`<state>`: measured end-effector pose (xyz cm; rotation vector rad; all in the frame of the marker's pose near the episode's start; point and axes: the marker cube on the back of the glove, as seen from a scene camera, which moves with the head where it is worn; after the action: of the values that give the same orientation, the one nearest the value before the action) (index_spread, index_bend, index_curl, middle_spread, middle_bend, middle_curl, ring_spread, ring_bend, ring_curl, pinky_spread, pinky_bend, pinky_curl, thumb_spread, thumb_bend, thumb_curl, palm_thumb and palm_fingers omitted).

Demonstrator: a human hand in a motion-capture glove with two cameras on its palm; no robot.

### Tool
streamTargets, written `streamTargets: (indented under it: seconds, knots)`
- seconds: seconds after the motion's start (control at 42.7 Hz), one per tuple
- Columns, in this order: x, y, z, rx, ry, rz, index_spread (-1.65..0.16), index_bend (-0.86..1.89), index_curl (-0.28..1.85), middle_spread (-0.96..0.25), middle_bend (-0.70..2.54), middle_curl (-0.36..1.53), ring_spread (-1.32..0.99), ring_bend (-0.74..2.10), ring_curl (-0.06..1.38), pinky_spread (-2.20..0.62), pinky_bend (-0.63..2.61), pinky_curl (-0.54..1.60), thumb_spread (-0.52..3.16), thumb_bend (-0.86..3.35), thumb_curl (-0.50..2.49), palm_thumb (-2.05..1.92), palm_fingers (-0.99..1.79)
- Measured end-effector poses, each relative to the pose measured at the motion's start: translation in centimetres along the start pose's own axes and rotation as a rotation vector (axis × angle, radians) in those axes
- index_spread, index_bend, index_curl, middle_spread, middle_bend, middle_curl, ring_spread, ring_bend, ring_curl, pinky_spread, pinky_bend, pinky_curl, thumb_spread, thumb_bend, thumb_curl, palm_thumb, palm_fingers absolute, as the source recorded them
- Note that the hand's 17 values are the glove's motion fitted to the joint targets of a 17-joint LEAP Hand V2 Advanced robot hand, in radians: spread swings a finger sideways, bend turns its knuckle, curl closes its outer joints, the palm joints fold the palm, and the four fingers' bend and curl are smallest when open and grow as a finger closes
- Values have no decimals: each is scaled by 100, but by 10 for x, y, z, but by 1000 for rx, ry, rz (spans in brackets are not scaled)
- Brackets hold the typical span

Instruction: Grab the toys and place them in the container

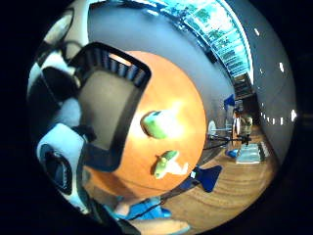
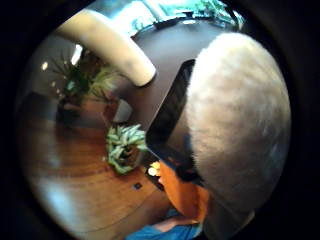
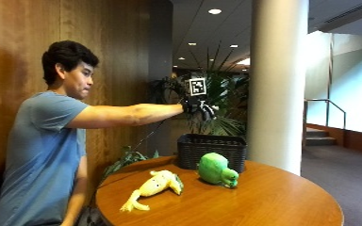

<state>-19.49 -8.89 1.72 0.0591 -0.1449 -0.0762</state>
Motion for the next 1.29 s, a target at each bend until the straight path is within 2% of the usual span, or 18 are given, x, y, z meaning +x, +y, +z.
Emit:
streamTargets:
  seconds: [0.047, 0.07, 0.117, 0.187, 0.305, 0.422, 0.632, 0.867, 0.937, 0.984, 1.101, 1.242, 1.288]
  knots:
    - [0, 0, 8, -37, 32, -14, -36, 10, 53, -44, 51, 56, -50, 88, 53, -45, 103, 44, 62, 16, 91, 67, 98]
    - [1, 1, 12, -61, 52, -22, -35, 1, 50, -41, 46, 55, -47, 94, 54, -45, 104, 44, 78, 9, 85, 53, 92]
    - [3, 2, 17, -103, 82, -31, -34, -4, 47, -31, 26, 51, -38, 89, 55, -40, 118, 49, 83, -9, 75, 29, 46]
    - [4, 3, 19, -143, 81, -39, -32, -5, 45, -18, 17, 50, -28, 85, 57, -33, 136, 55, 87, -14, 67, 11, 9]
    - [17, 8, 14, -195, 104, -42, -30, 0, 34, -5, 16, 45, -16, 76, 50, -21, 150, 53, 90, -9, 58, -2, -8]
    - [34, 15, -1, -202, 96, -29, -29, 2, 28, 2, 14, 42, -6, 64, 43, -11, 159, 52, 92, -8, 52, -6, -23]
    - [39, 29, -22, -226, 140, -59, -27, 5, 22, 6, 13, 36, 3, 58, 39, -3, 163, 49, 93, -6, 44, -5, -24]
    - [124, 89, -33, -249, 191, 57, -26, 4, 17, 7, 16, 33, 8, 60, 39, 0, 160, 45, 95, -5, 38, -4, -21]
    - [147, 108, -32, -243, 145, 142, -26, 3, 15, 6, 16, 33, 8, 63, 39, 1, 159, 44, 95, -5, 36, -4, -19]
    - [160, 122, -29, -245, 77, 205, -26, 3, 14, 6, 17, 33, 8, 65, 39, 1, 157, 43, 95, -5, 36, -4, -18]
    - [198, 166, -9, -281, 140, 81, -26, 3, 13, 5, 17, 33, 9, 68, 40, 1, 157, 42, 96, -5, 34, -3, -19]
    - [236, 200, 23, -310, 150, 236, -26, 3, 11, 5, 18, 33, 10, 70, 40, 2, 156, 40, 97, -4, 32, -3, -20]
    - [248, 213, 33, -327, 148, 197, -25, 3, 10, 6, 17, 33, 10, 70, 40, 2, 157, 40, 98, -4, 32, -2, -20]
